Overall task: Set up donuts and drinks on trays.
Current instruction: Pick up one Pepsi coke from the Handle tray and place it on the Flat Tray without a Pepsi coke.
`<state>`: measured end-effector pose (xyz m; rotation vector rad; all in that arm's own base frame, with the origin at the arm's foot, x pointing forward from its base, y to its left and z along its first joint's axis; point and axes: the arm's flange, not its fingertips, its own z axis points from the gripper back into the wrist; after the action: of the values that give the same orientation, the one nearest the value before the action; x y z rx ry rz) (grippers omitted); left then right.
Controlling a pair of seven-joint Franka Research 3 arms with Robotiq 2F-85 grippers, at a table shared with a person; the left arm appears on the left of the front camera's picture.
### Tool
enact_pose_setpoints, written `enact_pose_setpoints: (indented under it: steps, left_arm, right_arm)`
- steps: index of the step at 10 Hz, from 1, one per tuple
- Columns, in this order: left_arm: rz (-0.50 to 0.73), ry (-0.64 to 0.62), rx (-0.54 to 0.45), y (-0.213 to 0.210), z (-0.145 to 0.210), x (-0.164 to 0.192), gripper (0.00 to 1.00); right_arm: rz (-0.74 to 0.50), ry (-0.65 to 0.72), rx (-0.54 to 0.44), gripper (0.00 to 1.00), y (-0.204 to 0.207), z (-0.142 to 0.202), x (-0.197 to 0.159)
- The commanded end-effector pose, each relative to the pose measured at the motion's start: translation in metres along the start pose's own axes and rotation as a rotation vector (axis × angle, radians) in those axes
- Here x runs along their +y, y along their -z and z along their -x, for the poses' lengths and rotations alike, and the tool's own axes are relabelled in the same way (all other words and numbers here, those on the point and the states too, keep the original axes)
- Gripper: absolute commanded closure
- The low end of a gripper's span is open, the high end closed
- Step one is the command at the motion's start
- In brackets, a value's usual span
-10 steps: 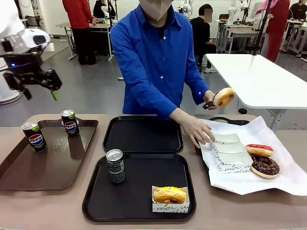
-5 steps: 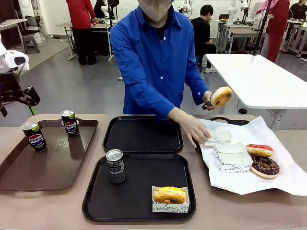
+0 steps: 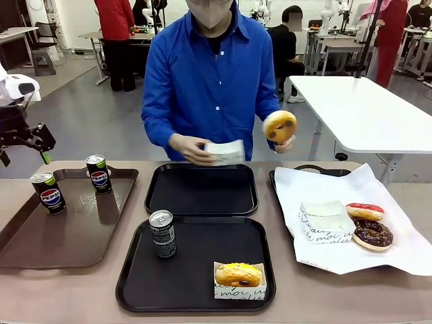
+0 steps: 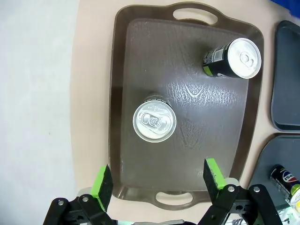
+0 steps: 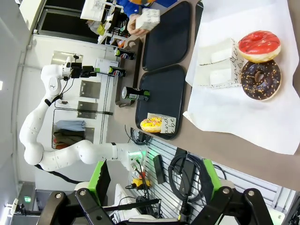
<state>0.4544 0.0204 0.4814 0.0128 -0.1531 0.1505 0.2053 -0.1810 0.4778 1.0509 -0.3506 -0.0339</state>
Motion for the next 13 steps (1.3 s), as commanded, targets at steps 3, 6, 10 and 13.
enact_pose_setpoints:
  steps: [3,6,10,13]
  left_arm:
    - [-0.004,-0.012,0.005,-0.003,0.0,-0.002,0.0]
    - [0.02,-0.007,0.032,0.009,-0.021,0.009,0.0]
    - [0.056,0.001,0.08,0.035,-0.04,0.016,0.0]
    - [0.055,0.035,0.098,0.047,-0.046,0.012,0.0]
  right_arm:
    - [-0.023,-0.019,-0.01,0.0,0.0,0.0,-0.001]
    - [-0.023,-0.019,-0.01,0.0,0.0,0.0,-0.001]
    - [-0.023,-0.019,-0.01,0.0,0.0,0.0,-0.001]
    - [-0.023,-0.019,-0.01,0.0,0.0,0.0,-0.001]
